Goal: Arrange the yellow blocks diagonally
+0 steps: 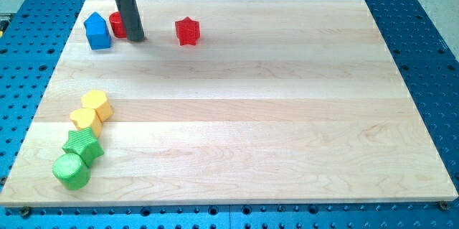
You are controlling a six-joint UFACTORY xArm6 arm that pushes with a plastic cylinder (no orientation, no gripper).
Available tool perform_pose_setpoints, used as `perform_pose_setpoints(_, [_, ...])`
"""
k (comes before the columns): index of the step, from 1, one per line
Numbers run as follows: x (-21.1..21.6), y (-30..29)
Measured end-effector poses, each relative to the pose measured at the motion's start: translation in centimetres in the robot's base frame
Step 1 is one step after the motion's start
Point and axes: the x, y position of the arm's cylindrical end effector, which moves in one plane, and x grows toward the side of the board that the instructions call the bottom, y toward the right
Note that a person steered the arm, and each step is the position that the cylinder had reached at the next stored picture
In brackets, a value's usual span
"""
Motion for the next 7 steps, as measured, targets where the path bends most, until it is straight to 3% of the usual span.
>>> perform_pose_setpoints(7, [8.7,-1.5])
